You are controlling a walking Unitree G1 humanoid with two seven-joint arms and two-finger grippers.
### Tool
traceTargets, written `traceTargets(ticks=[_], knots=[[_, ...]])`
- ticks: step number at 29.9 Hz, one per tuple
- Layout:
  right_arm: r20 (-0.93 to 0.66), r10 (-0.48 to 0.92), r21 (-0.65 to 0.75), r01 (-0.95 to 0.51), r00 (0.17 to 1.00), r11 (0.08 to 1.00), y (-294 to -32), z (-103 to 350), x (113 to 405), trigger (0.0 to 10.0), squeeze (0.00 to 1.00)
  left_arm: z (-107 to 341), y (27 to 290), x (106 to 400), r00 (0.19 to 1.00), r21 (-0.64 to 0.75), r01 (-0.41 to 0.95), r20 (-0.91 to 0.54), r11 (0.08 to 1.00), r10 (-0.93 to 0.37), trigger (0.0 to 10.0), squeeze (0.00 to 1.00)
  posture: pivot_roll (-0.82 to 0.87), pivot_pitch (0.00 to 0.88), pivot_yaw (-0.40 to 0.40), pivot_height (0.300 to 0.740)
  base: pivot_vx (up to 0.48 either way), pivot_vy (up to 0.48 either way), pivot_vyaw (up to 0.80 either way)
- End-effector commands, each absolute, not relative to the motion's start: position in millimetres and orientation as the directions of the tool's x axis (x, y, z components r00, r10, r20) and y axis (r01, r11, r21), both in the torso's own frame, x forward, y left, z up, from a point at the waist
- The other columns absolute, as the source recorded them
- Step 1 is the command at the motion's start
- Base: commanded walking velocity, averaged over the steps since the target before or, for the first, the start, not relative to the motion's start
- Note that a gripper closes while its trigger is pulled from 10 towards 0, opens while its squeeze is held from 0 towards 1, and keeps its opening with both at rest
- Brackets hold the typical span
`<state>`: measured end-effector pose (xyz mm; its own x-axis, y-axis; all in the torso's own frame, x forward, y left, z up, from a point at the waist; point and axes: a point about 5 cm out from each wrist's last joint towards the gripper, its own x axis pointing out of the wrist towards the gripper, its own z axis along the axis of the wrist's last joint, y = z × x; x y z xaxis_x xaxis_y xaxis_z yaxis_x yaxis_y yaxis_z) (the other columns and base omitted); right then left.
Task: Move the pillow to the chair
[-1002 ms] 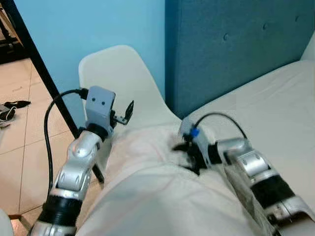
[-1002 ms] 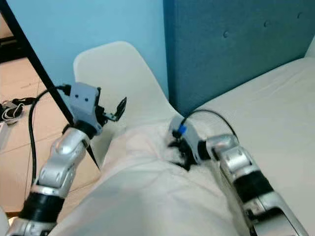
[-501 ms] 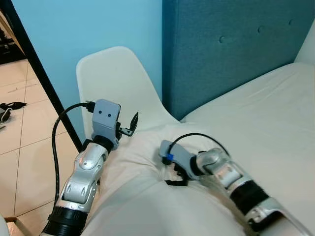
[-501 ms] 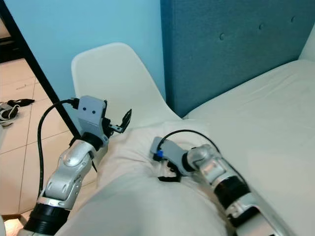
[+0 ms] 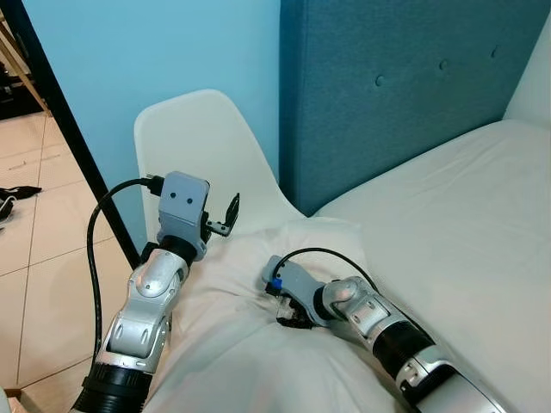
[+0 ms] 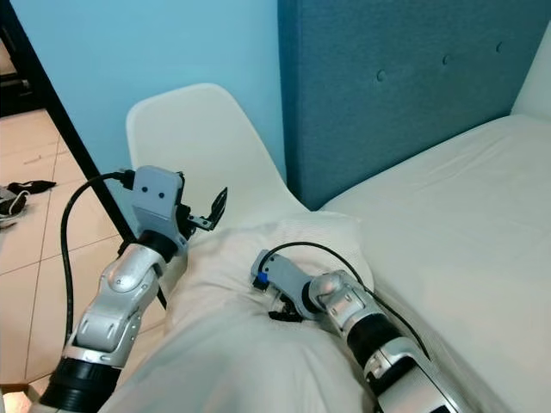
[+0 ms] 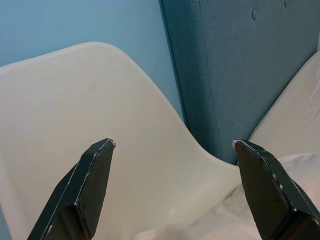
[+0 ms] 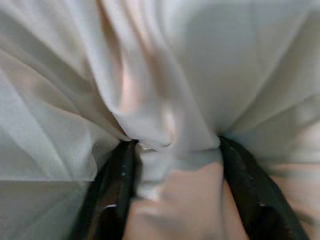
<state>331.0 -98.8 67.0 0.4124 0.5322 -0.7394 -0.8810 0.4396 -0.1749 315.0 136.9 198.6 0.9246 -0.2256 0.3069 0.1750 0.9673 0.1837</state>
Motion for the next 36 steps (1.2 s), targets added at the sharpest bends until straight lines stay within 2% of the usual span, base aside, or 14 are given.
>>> traceTargets(ticks=[1, 7, 11, 14, 20, 23, 24, 29, 35, 36], knots=[[-0.804, 0.469, -0.103, -0.862, 0.367, 0.497, -113.9, 39.1, 316.9, 0.0, 0.0, 199.7, 137.7, 314.5, 0.927, 0.18, 0.166, 0.306, 0.97, -0.215, 10.0, 0.0, -0.17, 0.122, 0.028, 0.52, 0.0, 0.0, 0.0], [-0.672, 0.583, 0.0, -0.788, 0.456, 0.616, -118.2, 67.4, 336.5, 0.0, 0.0, 204.1, 136.8, 314.9, 0.924, 0.179, 0.162, 0.319, 0.97, -0.213, 10.0, 0.0, -0.18, 0.125, 0.031, 0.52, 0.0, 0.0, 0.0], [-0.645, 0.602, 0.023, -0.775, 0.472, 0.632, -118.9, 72.2, 339.9, 0.0, 0.0, 204.6, 136.6, 315.0, 0.923, 0.179, 0.162, 0.321, 0.97, -0.213, 10.0, 0.0, -0.18, 0.125, 0.031, 0.52, 0.0, 0.0, 0.0], [-0.443, 0.694, 0.179, -0.703, 0.567, 0.689, -129.1, 113.2, 358.5, 0.0, 0.0, 207.5, 135.2, 316.4, 0.92, 0.175, 0.163, 0.329, 0.971, -0.214, 10.0, 0.0, -0.19, 0.125, 0.037, 0.52, 0.0, 0.0, 0.0], [-0.236, 0.744, 0.287, -0.687, 0.625, 0.668, -135.8, 153.0, 369.6, 0.0, 0.0, 211.1, 134.1, 318.0, 0.916, 0.171, 0.165, 0.339, 0.971, -0.216, 10.0, 0.0, -0.19, 0.124, 0.04, 0.52, 0.0, 0.0, 0.0], [-0.155, 0.747, 0.306, -0.688, 0.646, 0.658, -137.8, 169.5, 373.6, 0.0, 0.0, 212.5, 134.2, 318.8, 0.915, 0.17, 0.165, 0.342, 0.971, -0.215, 10.0, 0.0, -0.19, 0.12, 0.044, 0.52, 0.0, 0.0, 0.0], [-0.06, 0.741, 0.312, -0.693, 0.669, 0.65, -141.0, 190.6, 378.1, 0.0, 0.0, 214.4, 133.9, 319.4, 0.913, 0.169, 0.165, 0.347, 0.972, -0.215, 10.0, 0.0, -0.19, 0.12, 0.044, 0.52, 0.0, 0.0, 0.0], [-0.007, 0.74, 0.256, -0.714, 0.673, 0.651, -143.5, 209.9, 380.1, 0.0, 0.0, 216.0, 133.4, 320.1, 0.911, 0.169, 0.166, 0.351, 0.971, -0.217, 10.0, 0.0, -0.19, 0.12, 0.044, 0.52, 0.0, 0.0, 0.0], [0.109, 0.679, 0.237, -0.682, 0.726, 0.692, -154.7, 242.3, 387.2, 0.0, 0.0, 217.8, 133.4, 320.8, 0.909, 0.168, 0.166, 0.356, 0.972, -0.217, 10.0, 0.0, -0.19, 0.115, 0.047, 0.52, 0.0, 0.0, 0.0], [0.211, 0.638, 0.242, -0.672, 0.74, 0.7, -160.0, 266.6, 390.2, 0.0, 0.0, 218.6, 133.4, 321.2, 0.908, 0.166, 0.166, 0.359, 0.972, -0.216, 10.0, 0.0, -0.19, 0.115, 0.047, 0.52, 0.0, 0.0, 0.0]])
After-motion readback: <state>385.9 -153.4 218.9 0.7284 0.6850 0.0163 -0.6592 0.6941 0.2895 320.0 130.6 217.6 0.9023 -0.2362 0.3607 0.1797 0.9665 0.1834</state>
